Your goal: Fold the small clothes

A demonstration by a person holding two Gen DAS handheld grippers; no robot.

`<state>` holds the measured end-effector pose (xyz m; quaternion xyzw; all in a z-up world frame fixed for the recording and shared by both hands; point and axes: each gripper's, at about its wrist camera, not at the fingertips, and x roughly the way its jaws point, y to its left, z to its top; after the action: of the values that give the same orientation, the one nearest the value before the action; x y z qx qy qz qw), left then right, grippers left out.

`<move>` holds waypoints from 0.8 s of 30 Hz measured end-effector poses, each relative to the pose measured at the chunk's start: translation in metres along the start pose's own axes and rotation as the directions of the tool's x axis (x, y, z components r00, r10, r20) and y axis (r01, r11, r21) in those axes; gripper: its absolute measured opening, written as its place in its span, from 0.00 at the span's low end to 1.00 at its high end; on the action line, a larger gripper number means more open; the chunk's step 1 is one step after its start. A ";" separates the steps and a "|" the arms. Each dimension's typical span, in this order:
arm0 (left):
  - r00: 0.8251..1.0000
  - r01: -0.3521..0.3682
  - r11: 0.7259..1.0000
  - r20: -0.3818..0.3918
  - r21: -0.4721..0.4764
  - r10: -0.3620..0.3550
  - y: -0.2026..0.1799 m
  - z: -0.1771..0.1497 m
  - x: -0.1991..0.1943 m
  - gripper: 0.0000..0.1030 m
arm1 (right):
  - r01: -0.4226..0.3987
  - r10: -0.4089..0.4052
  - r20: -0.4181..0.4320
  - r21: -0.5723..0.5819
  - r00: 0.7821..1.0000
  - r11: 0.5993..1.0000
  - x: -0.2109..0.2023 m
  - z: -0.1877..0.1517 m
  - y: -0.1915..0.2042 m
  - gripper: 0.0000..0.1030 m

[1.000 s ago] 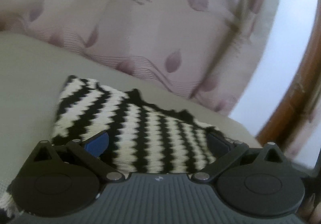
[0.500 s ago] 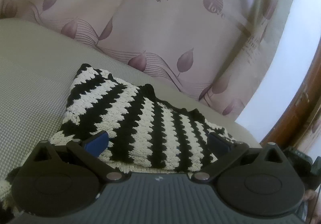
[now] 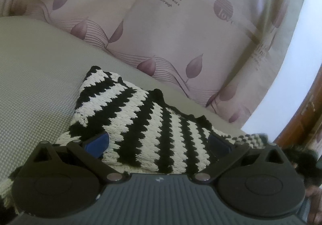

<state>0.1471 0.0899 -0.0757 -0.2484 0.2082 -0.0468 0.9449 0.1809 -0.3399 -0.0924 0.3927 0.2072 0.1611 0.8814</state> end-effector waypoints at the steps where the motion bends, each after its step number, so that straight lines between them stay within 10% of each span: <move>1: 1.000 -0.001 1.000 -0.001 0.002 0.001 0.000 0.000 0.000 1.00 | 0.078 -0.079 -0.012 -0.054 0.997 0.995 0.003 -0.002 -0.002 0.15; 4: 1.000 -0.004 1.000 -0.001 -0.003 0.004 0.000 0.000 0.001 1.00 | 0.192 -0.199 -0.091 -0.073 0.976 0.979 0.015 -0.012 -0.022 0.14; 20: 0.999 -0.024 0.999 -0.031 0.021 0.024 -0.001 0.003 0.007 1.00 | 0.203 -0.203 -0.086 -0.015 0.975 0.979 0.011 -0.012 -0.032 0.14; 24: 0.997 -0.016 0.996 -0.074 0.091 0.022 -0.014 0.011 -0.016 0.99 | 0.158 -0.158 -0.014 0.027 0.987 0.987 -0.049 -0.011 -0.021 0.52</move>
<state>0.1373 0.0861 -0.0539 -0.2016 0.2434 -0.0564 0.9471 0.1358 -0.3688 -0.1034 0.3864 0.2449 0.0901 0.8847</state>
